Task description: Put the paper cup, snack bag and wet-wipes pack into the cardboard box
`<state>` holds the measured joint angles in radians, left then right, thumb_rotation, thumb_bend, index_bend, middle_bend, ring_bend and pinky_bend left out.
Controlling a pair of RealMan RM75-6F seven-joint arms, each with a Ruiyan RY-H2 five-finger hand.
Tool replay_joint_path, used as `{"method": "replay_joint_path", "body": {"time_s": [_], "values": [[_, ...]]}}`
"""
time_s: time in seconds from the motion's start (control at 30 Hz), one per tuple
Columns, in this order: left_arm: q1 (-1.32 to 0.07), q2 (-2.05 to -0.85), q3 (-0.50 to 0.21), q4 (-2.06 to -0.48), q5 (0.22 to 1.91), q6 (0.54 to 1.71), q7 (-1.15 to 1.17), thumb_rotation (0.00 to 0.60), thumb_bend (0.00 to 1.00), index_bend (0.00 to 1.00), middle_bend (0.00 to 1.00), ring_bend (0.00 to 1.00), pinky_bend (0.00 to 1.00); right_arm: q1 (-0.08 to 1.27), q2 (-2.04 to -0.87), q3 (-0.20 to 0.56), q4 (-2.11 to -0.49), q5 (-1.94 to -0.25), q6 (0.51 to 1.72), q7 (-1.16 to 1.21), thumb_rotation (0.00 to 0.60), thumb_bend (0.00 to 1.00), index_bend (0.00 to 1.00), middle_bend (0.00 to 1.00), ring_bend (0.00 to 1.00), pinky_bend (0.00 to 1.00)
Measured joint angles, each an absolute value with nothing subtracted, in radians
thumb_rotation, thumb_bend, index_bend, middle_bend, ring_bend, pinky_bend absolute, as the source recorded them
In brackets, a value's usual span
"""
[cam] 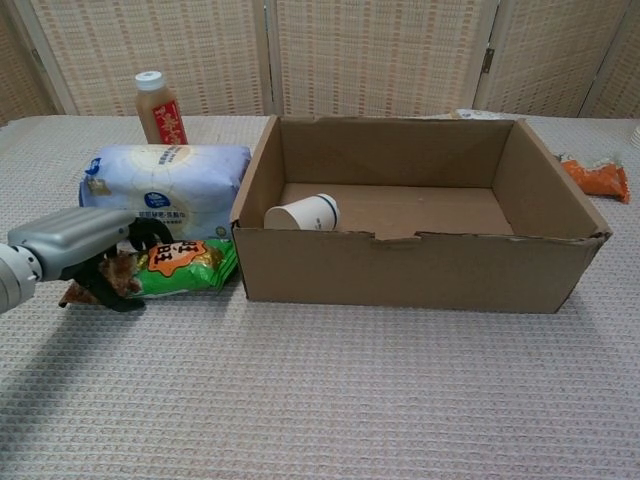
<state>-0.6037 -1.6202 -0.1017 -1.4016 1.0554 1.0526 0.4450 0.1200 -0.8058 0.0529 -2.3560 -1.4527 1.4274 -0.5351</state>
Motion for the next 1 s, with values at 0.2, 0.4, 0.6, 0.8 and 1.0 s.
{"method": "replay_joint_path", "body": {"time_s": [0.2, 0.4, 0.6, 0.8, 1.0], "values": [[-0.59, -1.653, -0.105, -1.358, 1.132, 1.122, 0.407, 0.6, 0.35, 0.69, 0.78, 0.69, 0.83, 0.122, -0.8, 0.053, -2.356, -1.452, 1.425, -0.528, 0.6, 0.08, 0.05, 0.0, 0.0, 0.0], [-0.569, -1.647, -0.108, -1.35, 1.2, 1.183, 0.363, 0.6, 0.43, 0.8, 0.9, 0.79, 0.91, 0.122, -0.799, 0.052, -2.356, -1.452, 1.425, -0.527, 0.6, 0.08, 0.05, 0.0, 0.0, 0.0], [-0.542, -1.573, -0.111, -1.452, 1.218, 1.224, 0.368, 0.6, 0.44, 0.81, 0.91, 0.8, 0.93, 0.123, -0.797, 0.055, -2.356, -1.448, 1.428, -0.522, 0.6, 0.08, 0.05, 0.0, 0.0, 0.0], [-0.491, -1.42, -0.111, -1.637, 1.272, 1.325, 0.392, 0.6, 0.45, 0.81, 0.92, 0.81, 0.93, 0.128, -0.795, 0.056, -2.356, -1.445, 1.421, -0.518, 0.6, 0.08, 0.05, 0.0, 0.0, 0.0], [-0.509, -1.264, -0.179, -1.821, 1.303, 1.349, 0.476, 0.6, 0.45, 0.82, 0.93, 0.81, 0.93, 0.138, -0.806, 0.052, -2.356, -1.444, 1.402, -0.532, 0.6, 0.08, 0.05, 0.0, 0.0, 0.0]]}}
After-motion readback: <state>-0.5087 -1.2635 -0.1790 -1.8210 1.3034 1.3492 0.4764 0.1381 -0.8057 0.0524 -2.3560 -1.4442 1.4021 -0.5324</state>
